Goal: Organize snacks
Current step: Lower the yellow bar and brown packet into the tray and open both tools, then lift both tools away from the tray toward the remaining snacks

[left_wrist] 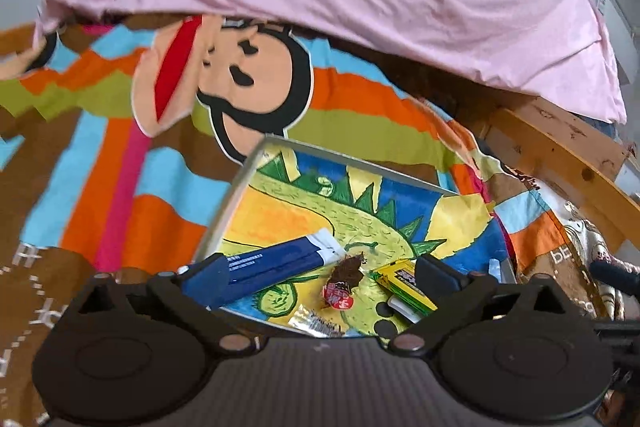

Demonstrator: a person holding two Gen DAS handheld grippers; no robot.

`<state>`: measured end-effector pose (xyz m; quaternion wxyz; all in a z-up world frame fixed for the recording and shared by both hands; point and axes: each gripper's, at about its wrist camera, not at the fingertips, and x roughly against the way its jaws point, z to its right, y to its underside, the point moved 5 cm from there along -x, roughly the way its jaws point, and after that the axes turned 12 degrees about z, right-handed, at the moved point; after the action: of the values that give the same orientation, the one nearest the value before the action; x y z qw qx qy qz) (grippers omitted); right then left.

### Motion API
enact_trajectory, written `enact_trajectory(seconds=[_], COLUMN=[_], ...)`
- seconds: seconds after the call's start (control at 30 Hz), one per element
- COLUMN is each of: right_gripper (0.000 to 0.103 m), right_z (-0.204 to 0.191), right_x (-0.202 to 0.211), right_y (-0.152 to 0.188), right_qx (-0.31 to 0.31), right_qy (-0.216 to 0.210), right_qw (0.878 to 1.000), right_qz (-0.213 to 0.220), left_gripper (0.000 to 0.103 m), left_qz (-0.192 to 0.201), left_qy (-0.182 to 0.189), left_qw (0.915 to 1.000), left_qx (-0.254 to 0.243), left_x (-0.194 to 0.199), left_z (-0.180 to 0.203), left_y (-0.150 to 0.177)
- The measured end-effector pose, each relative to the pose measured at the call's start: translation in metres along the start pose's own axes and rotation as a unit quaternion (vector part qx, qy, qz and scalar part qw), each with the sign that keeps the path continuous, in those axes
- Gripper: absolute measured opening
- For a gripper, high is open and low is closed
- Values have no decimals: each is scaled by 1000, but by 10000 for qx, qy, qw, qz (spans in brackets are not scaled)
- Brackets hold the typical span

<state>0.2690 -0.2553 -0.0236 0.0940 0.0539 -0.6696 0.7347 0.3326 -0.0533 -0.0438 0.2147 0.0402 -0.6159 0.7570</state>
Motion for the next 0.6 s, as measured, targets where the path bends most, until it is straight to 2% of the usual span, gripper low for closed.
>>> enact_trajectory(seconds=[0.3,0.6], right_gripper=[102,102], right_z=[7,-4], right_x=[64,125], right_y=[-12,-1], right_qx=[-406,-614], right_qy=[-48,-145], right_qw=[9987,9978], right_qz=[310,201], left_gripper=[102,102], left_qz=[413,334], left_qy=[-175,-589], left_qw=[9987,9967], left_qx=[-225,-441], left_x=[76,142], left_z=[4,-8], left_y=[-1,19])
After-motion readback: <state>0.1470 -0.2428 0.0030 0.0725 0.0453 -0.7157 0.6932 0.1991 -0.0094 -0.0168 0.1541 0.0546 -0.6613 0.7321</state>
